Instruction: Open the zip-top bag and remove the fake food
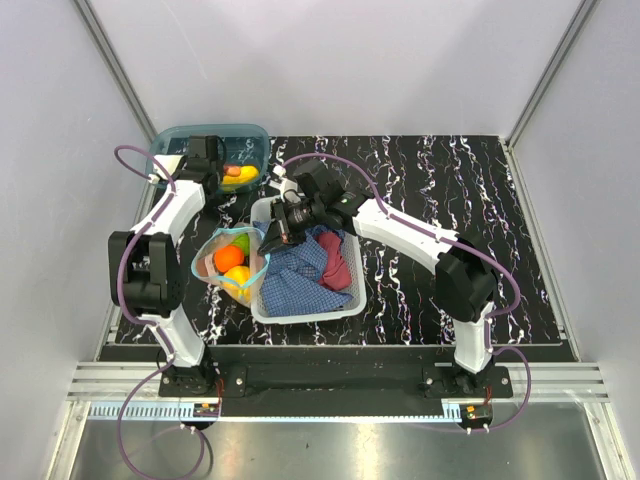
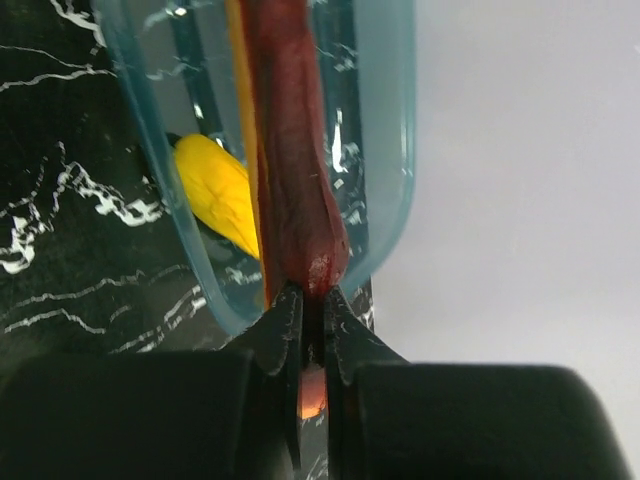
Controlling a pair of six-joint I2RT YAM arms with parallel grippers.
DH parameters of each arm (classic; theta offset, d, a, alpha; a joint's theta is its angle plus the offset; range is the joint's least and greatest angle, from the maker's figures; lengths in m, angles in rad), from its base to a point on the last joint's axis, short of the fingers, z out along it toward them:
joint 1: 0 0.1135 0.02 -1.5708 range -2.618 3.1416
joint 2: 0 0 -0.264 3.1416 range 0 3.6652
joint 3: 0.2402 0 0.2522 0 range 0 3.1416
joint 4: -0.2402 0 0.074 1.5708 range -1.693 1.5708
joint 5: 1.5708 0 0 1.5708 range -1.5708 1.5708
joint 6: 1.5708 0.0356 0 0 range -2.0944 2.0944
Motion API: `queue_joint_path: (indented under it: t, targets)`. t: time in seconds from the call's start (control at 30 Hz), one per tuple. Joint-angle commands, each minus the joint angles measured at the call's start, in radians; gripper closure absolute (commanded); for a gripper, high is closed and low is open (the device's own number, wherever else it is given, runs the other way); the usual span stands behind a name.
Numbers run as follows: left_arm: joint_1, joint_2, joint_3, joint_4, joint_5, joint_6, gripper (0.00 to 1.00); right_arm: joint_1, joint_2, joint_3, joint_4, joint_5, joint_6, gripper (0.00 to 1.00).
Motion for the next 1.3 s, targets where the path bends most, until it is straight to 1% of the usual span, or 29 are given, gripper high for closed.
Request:
queue_joint_path:
  t: [0.0,0.03,0.07,0.13,0.23,0.33,0.37,0.43,0.47,0.53,0.57,0.6,0.63,0.67,0.7,0.73,0.77,0.8,0.83,0.87,0.93,0.97,1.03,1.1,1.13,1.27]
  targets:
    - [0.044,0.063,0.099,0.085,-0.001,-0.015,0.89,-0.002,-0.014,0.018,0.044,-0.03,0.016,1.0]
    - [0.049,0.077,0.145,0.083,0.025,-0.001,0.72,-0.003,-0.006,0.019,0.047,-0.032,0.019,1.0]
    - [0.053,0.106,0.167,0.085,0.037,0.031,0.58,-0.002,-0.004,0.024,0.047,-0.033,0.019,1.0]
    - [0.064,0.126,0.237,0.045,0.085,0.048,0.3,-0.003,0.0,0.029,0.046,-0.036,0.014,1.0]
    - [0.064,0.103,0.256,0.042,0.125,0.09,0.25,-0.006,0.0,0.027,0.044,-0.035,0.013,1.0]
    - [0.064,0.073,0.296,-0.005,0.201,0.14,0.24,-0.012,0.0,0.019,0.047,-0.033,0.014,1.0]
    - [0.057,0.039,0.299,-0.025,0.215,0.175,0.24,-0.015,-0.001,0.018,0.046,-0.033,0.013,1.0]
    - [0.047,-0.014,0.275,-0.039,0.267,0.213,0.24,-0.018,0.0,0.018,0.046,-0.036,0.007,1.0]
    - [0.032,-0.08,0.233,-0.048,0.284,0.262,0.24,-0.021,0.0,0.015,0.044,-0.035,0.005,1.0]
    - [0.005,-0.159,0.177,-0.073,0.313,0.31,0.26,-0.025,0.003,0.016,0.043,-0.035,0.006,1.0]
    - [-0.026,-0.247,0.149,-0.099,0.32,0.365,0.27,-0.023,0.005,0.018,0.041,-0.038,0.008,1.0]
    - [-0.046,-0.292,0.092,-0.119,0.318,0.391,0.3,-0.02,0.003,0.019,0.041,-0.038,0.013,1.0]
    - [-0.069,-0.335,0.071,-0.143,0.3,0.449,0.31,-0.021,0.006,0.022,0.043,-0.039,0.014,1.0]
    - [-0.107,-0.417,0.046,-0.188,0.298,0.482,0.33,-0.021,0.006,0.026,0.041,-0.042,0.014,1.0]
    - [-0.127,-0.456,0.011,-0.217,0.298,0.511,0.38,-0.021,0.012,0.029,0.041,-0.039,0.013,1.0]
    - [-0.149,-0.495,-0.006,-0.249,0.287,0.57,0.4,-0.021,0.014,0.032,0.041,-0.044,0.014,1.0]
    - [-0.198,-0.566,-0.017,-0.327,0.275,0.597,0.41,-0.02,0.017,0.035,0.04,-0.05,0.014,1.0]
    - [-0.221,-0.599,-0.044,-0.358,0.264,0.626,0.48,-0.02,0.022,0.039,0.023,-0.047,0.01,1.0]
    - [-0.241,-0.661,-0.061,-0.39,0.27,0.669,0.49,-0.018,0.023,0.042,0.011,-0.052,0.002,1.0]
    - [-0.281,-0.688,-0.081,-0.453,0.277,0.68,0.5,-0.018,0.023,0.041,0.007,-0.062,-0.003,1.0]
    - [-0.314,-0.76,-0.138,-0.519,0.298,0.675,0.51,-0.017,0.022,0.041,0.007,-0.061,-0.001,1.0]
    - [-0.344,-0.785,-0.166,-0.551,0.307,0.672,0.51,-0.017,0.022,0.045,0.003,-0.058,-0.009,1.0]
    - [-0.359,-0.832,-0.218,-0.605,0.323,0.652,0.51,-0.017,0.02,0.05,-0.009,-0.056,-0.015,1.0]
    - [-0.362,-0.838,-0.244,-0.625,0.326,0.661,0.53,-0.012,0.017,0.052,-0.025,-0.055,-0.027,1.0]
    - [-0.362,-0.831,-0.27,-0.63,0.33,0.69,0.56,-0.005,0.017,0.056,-0.032,-0.052,-0.03,1.0]
    - [-0.362,-0.76,-0.301,-0.628,0.34,0.758,0.58,0.015,0.023,0.099,-0.069,-0.049,-0.03,1.0]
